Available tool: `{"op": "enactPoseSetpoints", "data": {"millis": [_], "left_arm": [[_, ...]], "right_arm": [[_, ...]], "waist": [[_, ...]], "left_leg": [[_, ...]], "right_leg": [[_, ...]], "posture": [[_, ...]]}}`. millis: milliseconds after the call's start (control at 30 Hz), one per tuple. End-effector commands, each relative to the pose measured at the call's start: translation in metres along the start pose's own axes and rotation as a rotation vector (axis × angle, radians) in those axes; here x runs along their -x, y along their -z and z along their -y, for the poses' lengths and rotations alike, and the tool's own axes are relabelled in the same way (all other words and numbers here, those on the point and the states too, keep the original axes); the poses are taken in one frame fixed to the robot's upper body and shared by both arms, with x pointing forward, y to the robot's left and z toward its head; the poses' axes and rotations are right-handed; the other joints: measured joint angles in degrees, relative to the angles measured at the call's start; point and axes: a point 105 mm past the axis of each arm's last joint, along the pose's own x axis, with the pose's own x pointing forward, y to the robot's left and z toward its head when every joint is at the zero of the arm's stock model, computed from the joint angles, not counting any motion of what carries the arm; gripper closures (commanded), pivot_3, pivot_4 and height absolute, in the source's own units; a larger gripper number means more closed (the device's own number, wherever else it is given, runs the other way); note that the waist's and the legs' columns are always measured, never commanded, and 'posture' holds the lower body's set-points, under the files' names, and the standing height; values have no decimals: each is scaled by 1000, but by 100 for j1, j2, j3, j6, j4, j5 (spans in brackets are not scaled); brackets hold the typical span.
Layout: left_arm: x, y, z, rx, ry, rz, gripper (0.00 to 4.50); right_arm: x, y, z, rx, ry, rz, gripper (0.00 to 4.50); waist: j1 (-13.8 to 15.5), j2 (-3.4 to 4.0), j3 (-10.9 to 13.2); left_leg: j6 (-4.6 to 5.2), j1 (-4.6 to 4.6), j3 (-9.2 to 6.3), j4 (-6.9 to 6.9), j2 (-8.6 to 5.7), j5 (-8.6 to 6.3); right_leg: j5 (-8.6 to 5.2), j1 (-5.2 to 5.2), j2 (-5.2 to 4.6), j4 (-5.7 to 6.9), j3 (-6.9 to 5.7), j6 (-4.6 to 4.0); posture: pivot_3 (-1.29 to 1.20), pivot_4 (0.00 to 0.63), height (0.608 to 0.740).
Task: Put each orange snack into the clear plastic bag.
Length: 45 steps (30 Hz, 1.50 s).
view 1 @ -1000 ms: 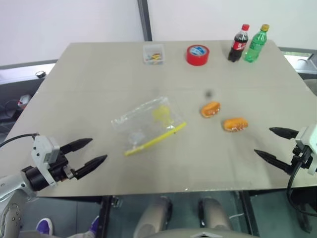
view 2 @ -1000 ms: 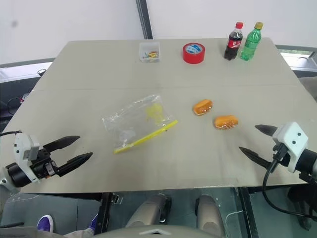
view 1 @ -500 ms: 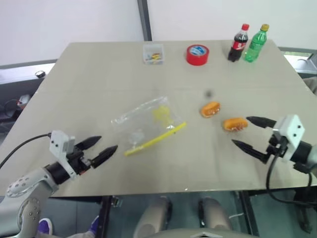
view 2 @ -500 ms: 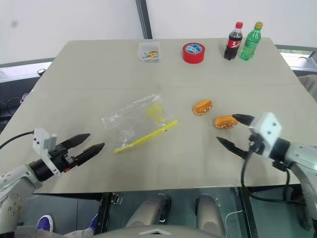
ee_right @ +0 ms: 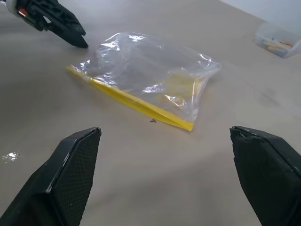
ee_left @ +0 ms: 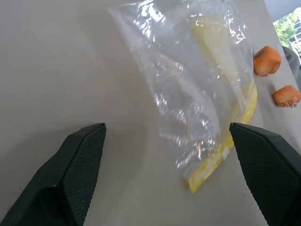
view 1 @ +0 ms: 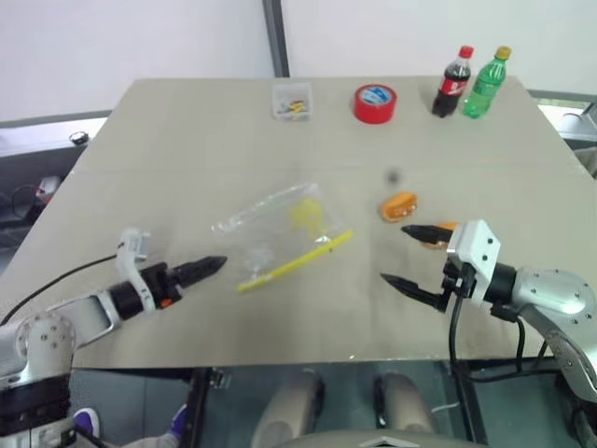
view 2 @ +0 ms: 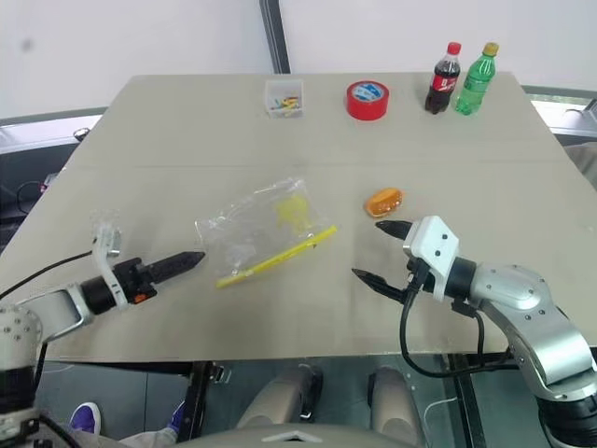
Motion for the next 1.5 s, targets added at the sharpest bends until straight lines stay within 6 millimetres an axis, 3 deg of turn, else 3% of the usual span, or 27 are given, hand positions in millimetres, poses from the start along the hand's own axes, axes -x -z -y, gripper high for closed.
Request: {"op": "enactPoseSetpoints", "data": {"millis": [33, 333, 433, 533, 700, 867, 1100, 1300, 1500], "left_arm": [[-21, 18, -3, 119, 55, -133, 53], [-76, 28, 12, 307, 278, -307, 53], [-90, 31, 24, 396, 366, -320, 956], [-105, 26, 42, 474, 443, -307, 2433], [-114, 21, 57, 559, 494, -281, 4325], [-101, 13, 78, 622, 613, -263, 4325], [-77, -12, 98, 601, 769, -154, 4325], [-64, -22, 109, 568, 816, -111, 4325], [-53, -18, 111, 556, 810, -97, 4325]], "right_arm": [[3, -9, -4, 48, 19, 25, 1], [13, -5, -10, 32, 92, -1, 1], [14, -5, -13, 36, 107, -2, 0], [14, -6, -17, 43, 113, -2, 0], [6, -9, -15, 106, 142, 0, 0], [-9, -4, -9, 218, 135, -36, 0], [-47, 16, 9, 492, 152, -117, 0], [-65, 24, 22, 537, 211, -110, 0], [-98, 21, 30, 510, 259, -33, 0]], "waist": [[3, 9, -6], [7, 25, -32], [-20, 22, -45], [-18, 18, -46], [-4, 20, -62], [-18, 14, -61], [-157, 0, -55], [-170, -14, -47], [-209, -17, -49]], "left_leg": [[-1, 0, 0, 0, -2, 0], [-19, 4, -9, 5, -32, 14], [-20, 4, -10, 9, -38, 15], [-19, 3, -10, 10, -37, 15], [-19, 3, -17, 17, -37, 15], [-20, 2, -18, 23, -41, 16], [-25, 1, -18, 21, -33, 17], [-26, -2, -17, 20, -34, 17], [-28, 2, -11, 19, -28, 18]], "right_leg": [[0, 0, 0, 0, 1, 0], [0, 4, -16, 12, -5, 2], [-1, 6, -20, 13, -5, 4], [-2, 5, -20, 13, -4, 5], [-2, 7, -20, 20, -11, 7], [-2, 7, -24, 21, -11, 9], [-2, -2, -16, 27, -9, 7], [-1, -4, -20, 23, -2, 6], [0, -8, -11, 31, 7, 4]], "posture": [[0, 150, 740], [0, 150, 740], [0, 150, 740], [0, 150, 740], [0, 150, 740], [0, 150, 740], [0, 150, 740], [0, 150, 740], [0, 150, 740]]}}
